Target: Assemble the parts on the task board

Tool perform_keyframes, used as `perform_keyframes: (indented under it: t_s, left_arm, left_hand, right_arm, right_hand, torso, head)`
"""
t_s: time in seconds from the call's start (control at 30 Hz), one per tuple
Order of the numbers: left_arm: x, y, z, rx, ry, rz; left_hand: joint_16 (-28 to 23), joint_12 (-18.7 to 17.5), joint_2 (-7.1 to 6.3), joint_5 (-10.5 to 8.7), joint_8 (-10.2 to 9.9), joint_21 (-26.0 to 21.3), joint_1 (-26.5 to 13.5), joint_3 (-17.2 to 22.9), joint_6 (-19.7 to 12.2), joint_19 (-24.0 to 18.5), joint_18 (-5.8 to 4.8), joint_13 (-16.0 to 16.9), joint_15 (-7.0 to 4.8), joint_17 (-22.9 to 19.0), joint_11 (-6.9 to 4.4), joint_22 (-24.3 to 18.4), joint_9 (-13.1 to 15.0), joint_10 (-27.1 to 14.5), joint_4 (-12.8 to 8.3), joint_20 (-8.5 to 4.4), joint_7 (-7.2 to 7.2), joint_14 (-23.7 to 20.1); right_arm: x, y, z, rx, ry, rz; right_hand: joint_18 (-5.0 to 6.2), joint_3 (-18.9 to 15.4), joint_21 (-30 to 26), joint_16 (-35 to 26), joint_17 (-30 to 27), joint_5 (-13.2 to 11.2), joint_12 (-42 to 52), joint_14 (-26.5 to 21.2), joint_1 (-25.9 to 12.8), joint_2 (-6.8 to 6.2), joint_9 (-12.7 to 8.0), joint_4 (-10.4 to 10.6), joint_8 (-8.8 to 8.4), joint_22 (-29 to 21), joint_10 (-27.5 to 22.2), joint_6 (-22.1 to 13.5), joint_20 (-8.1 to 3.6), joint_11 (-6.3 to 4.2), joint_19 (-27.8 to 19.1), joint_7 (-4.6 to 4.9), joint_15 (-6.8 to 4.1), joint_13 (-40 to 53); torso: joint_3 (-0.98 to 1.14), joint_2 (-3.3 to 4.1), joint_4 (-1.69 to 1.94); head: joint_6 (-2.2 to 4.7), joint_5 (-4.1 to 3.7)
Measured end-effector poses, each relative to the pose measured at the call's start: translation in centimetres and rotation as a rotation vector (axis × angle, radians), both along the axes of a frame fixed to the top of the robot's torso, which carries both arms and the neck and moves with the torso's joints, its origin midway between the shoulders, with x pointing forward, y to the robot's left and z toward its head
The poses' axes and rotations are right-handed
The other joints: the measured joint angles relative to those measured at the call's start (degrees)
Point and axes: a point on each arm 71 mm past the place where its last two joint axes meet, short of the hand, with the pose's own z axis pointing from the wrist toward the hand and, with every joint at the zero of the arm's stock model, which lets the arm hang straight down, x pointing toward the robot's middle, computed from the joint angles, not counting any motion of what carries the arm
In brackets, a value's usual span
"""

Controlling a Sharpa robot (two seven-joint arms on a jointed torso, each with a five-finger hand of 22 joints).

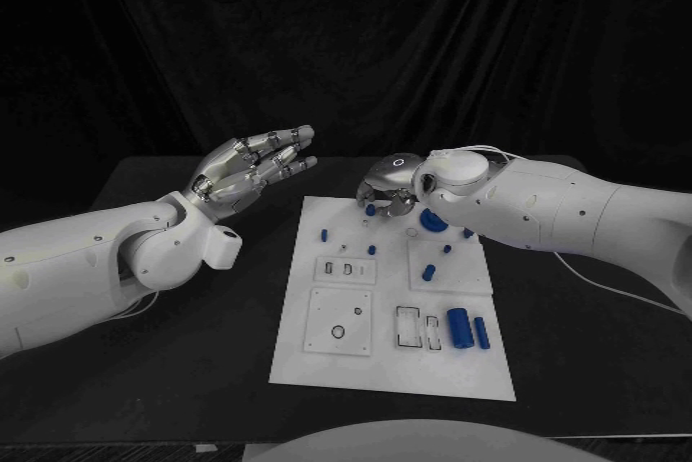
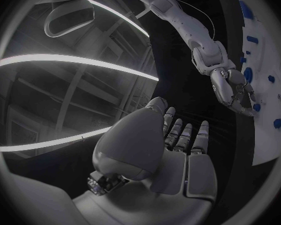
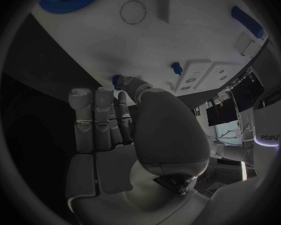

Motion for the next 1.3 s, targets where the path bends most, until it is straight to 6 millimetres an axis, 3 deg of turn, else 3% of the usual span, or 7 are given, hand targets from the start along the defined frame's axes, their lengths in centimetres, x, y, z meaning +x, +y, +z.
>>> perform_keyframes:
  t_s: [0.3,0.53,0.6,0.8,0.9,1.13,1.3]
  left_arm:
    - [-0.1,0.2,0.0,0.003,0.003,0.002]
    - [0.0,0.5,0.0,0.005,0.004,0.007]
    - [0.0,0.6,0.0,0.007,0.005,0.009]
    - [0.0,0.8,-0.1,0.01,0.006,0.015]
    - [0.1,1.0,-0.1,0.012,0.006,0.018]
    - [0.1,1.0,-0.1,0.014,0.008,0.02]
    - [0.1,1.1,-0.4,0.017,0.014,0.02]
  left_hand:
    - [0.0,0.0,0.0,0.0,0.0,0.0,0.0,0.16,0.0,0.0,0.0,0.0,0.0,0.0,0.0,0.0,0.0,0.0,0.16,0.0,0.0,0.0]
    - [0.0,0.0,0.0,0.0,0.0,0.0,0.0,0.32,0.0,0.0,0.0,0.0,0.0,0.0,0.0,0.0,0.0,0.0,0.0,0.0,0.0,0.0]
    - [0.0,0.0,0.0,0.0,0.0,0.0,0.0,0.32,0.0,0.0,0.0,0.01,0.0,0.0,0.0,0.01,0.0,0.0,0.0,0.0,0.0,0.0]
    - [0.0,0.0,0.0,0.0,0.0,0.0,0.0,0.32,0.0,0.0,0.0,0.01,0.0,0.0,0.0,0.01,0.0,0.0,0.0,0.0,0.0,0.0]
    - [0.0,0.0,0.0,0.0,0.0,0.0,0.0,0.31,0.0,0.0,0.0,0.01,0.0,0.0,0.0,0.01,0.0,0.0,0.0,0.0,0.0,0.0]
    - [0.0,0.0,0.0,0.0,0.0,0.0,0.0,0.63,0.0,0.0,0.0,0.01,0.0,0.01,0.0,0.01,0.0,0.0,-0.01,0.0,0.01,0.0]
    - [0.0,0.0,0.0,0.0,0.0,0.0,0.0,0.71,0.0,0.0,0.0,0.01,0.0,0.01,0.0,0.01,0.0,0.0,-0.07,0.0,0.01,0.0]
  right_arm:
    - [-0.2,-0.3,0.1,0.008,-0.009,-0.003]
    - [-0.6,-1.9,0.4,0.043,-0.049,-0.003]
    - [-1.0,-2.7,1.0,0.066,-0.076,0.007]
    - [-2.3,-4.9,2.8,0.124,-0.144,0.032]
    - [-3.5,-6.2,3.6,0.157,-0.173,0.048]
    - [-5.5,-9.5,4.6,0.207,-0.217,0.049]
    - [-6.1,-11.0,4.7,0.224,-0.227,0.034]
  right_hand:
    - [0.97,-3.23,-6.23,-5.18,-6.63,-4.52,-2.1,-5.65,-0.25,0.33,-5.05,-1.32,-4.77,-4.1,-7.32,-8.32,0.69,0.35,-5.47,-3.7,0.75,-0.19]
    - [1.55,-4.92,-9.65,-7.05,-8.64,-7.18,-0.72,-7.09,-0.12,1.46,-6.68,-0.74,-4.77,-6.39,-6.82,-8.96,0.81,0.4,-7.61,-3.98,0.91,0.41]
    - [1.86,-6.33,-11.44,-7.42,-9.01,-10.97,0.63,-7.08,-0.62,2.03,-7.06,0.36,-4.24,-7.24,-5.63,-6.94,0.8,0.07,-7.78,-4.02,0.91,0.74]
    - [1.85,-9.2,-15.54,-9.01,-10.1,-17.02,3.72,-6.91,-0.8,2.21,-8.3,3.22,-3.31,-9.61,-2.08,-3.68,0.59,-0.31,-7.85,-3.4,0.76,1.29]
    - [1.85,-10.33,-14.37,-9.01,-10.33,-19.17,5.31,-4.96,-0.8,2.21,-8.45,5.21,-1.76,-7.64,0.7,0.34,0.23,-0.75,-4.57,-2.23,0.34,1.38]
    - [1.54,-10.53,-7.35,-5.78,-5.92,-19.44,6.78,-0.2,-0.6,2.34,-9.15,8.02,-1.44,-0.46,7.43,3.41,-0.44,-1.45,2.19,-0.38,-0.69,0.58]
    - [0.86,-10.31,-5.25,-3.95,-2.8,-19.44,3.38,2.71,0.82,1.33,-9.94,10.43,-1.44,2.28,12.13,5.07,-0.9,-1.64,4.51,-0.03,-0.99,-2.34]
  torso:
    - [0.05,-0.01,-0.01]
    - [0.03,-0.01,-0.08]
    - [0.02,-0.01,-0.08]
    - [0.02,-0.01,-0.15]
    - [0.03,-0.04,-0.2]
    - [0.03,-0.12,-0.15]
    - [0.03,-0.11,-0.08]
  head:
    - [0.81,0.07]
    - [1.97,-0.04]
    - [2.24,-0.04]
    - [2.82,-0.11]
    - [2.8,-0.2]
    - [2.42,-0.31]
    - [2.37,-0.54]
